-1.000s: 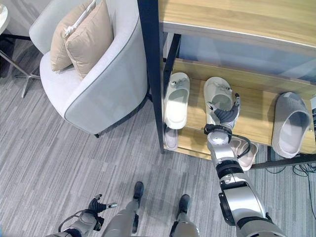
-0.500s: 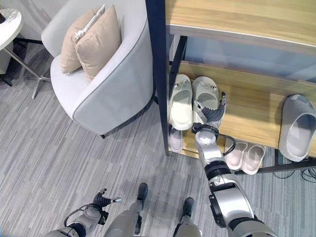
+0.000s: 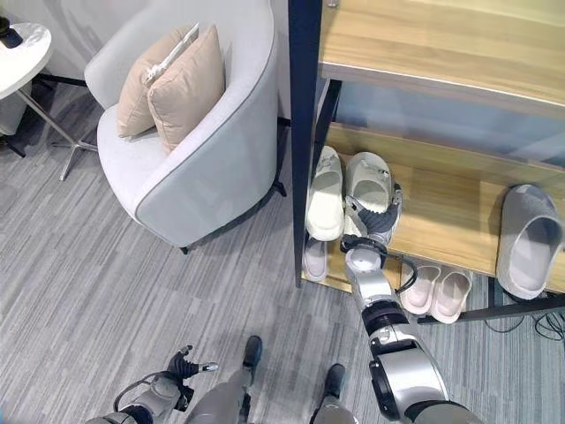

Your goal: Arrange the slippers neatly on the shoe rack.

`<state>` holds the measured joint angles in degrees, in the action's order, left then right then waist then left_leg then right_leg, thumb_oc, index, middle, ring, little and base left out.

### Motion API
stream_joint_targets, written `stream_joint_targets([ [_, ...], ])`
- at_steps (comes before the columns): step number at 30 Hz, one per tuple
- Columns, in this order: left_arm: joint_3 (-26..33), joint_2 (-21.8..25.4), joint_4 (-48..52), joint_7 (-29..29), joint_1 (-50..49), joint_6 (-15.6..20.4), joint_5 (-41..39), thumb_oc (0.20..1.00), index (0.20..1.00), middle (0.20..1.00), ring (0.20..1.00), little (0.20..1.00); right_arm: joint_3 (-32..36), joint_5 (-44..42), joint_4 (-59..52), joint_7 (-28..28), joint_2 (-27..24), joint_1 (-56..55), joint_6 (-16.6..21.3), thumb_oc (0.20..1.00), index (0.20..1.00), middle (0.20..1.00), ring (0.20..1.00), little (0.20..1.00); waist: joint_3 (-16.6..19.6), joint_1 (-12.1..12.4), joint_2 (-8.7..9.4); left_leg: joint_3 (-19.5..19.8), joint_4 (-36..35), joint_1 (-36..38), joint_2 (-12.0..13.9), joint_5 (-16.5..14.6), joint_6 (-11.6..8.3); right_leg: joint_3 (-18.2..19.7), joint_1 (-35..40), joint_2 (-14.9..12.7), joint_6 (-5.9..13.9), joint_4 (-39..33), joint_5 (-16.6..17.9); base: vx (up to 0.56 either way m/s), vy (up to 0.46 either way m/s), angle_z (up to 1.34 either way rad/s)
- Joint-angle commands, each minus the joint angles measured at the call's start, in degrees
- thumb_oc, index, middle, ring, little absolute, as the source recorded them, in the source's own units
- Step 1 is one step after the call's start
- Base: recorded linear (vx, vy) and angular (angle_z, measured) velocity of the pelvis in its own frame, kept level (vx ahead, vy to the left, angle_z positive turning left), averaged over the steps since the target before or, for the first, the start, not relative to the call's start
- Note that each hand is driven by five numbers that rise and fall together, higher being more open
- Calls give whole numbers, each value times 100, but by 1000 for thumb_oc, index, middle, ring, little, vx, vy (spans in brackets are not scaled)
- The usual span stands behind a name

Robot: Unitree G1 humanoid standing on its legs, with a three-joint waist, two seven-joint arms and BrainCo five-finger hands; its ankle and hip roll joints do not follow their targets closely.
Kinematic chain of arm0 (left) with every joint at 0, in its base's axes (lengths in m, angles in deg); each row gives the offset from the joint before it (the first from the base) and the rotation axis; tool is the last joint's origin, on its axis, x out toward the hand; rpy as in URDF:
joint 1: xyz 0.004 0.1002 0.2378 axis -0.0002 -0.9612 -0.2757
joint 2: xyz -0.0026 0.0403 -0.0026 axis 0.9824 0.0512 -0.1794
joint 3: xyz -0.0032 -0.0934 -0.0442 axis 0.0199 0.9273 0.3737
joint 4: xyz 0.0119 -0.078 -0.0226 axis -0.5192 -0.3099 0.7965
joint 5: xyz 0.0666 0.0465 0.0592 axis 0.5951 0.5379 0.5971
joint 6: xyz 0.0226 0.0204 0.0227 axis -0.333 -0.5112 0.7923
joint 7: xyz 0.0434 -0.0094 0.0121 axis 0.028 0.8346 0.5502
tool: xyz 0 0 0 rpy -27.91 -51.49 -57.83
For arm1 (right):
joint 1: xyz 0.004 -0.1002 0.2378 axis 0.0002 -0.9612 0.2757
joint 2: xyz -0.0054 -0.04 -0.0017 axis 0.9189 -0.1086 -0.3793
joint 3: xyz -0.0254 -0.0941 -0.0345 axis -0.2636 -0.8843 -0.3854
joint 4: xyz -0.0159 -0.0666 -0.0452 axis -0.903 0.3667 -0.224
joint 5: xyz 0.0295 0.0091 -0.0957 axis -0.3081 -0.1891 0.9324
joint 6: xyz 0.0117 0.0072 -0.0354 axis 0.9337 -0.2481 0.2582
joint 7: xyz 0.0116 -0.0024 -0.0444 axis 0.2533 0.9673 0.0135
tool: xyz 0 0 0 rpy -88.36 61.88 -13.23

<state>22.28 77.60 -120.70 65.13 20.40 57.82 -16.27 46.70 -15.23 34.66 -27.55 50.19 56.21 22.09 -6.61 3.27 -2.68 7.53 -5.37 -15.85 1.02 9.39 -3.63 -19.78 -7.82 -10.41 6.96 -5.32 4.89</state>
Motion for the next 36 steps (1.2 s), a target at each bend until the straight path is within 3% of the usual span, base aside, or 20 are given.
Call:
stream_joint_targets([
  [1,-30,-5,-629,-70,271,4,262,1000,1000,1000,1000,1000,133,225,-590,-88,-72,-83,299,1000,1000,1000,1000,1000,-19,74,136,-300,37,248,-114,-931,30,131,100,-554,425,32,-162,32,-40,-4],
  [7,13,48,-683,-298,13,10,409,1000,1000,1000,1000,1000,331,-101,-741,293,-361,-181,584,1000,1000,1000,1000,1000,77,15,130,-438,37,357,-40,-951,18,242,127,-488,395,32,-222,27,-57,-11],
  [12,152,67,-731,-410,-97,-19,395,1000,1000,1000,1000,1000,363,269,-549,388,-990,-225,287,1000,1000,1000,1000,1000,127,-47,176,-484,37,456,29,-960,-7,281,183,-418,363,32,-269,22,-63,-8],
  [20,284,69,-783,-454,-148,-41,400,1000,1000,1000,1000,1000,460,810,-537,458,-1505,-629,-55,1000,1000,1000,1000,1000,147,-199,158,-626,37,660,128,-1011,-14,389,305,-337,341,32,-331,26,-82,-10],
  [28,441,108,-710,-667,-315,-46,529,1000,1000,1000,1000,1000,511,616,-1585,1608,-1408,-1838,374,1000,1000,1000,1000,1000,310,-351,60,-786,37,1303,331,-1109,-92,469,909,-128,235,40,-615,0,-158,-13],
  [32,450,87,-646,-809,-441,-14,590,1000,1000,1000,1000,1000,561,509,-1955,2075,-1413,-2379,572,1000,1000,1000,1000,1000,388,-459,-85,-824,37,1563,524,-1050,-160,577,1067,75,96,279,-882,-72,-240,-7],
  [36,589,56,-569,-829,-578,12,564,1000,1000,1000,1000,1000,805,546,-2417,2232,-1427,-3083,727,1000,1000,1000,1000,1000,379,-610,-266,-880,239,1768,885,-793,-326,718,1388,466,-169,196,-1086,-146,-354,-24],
])
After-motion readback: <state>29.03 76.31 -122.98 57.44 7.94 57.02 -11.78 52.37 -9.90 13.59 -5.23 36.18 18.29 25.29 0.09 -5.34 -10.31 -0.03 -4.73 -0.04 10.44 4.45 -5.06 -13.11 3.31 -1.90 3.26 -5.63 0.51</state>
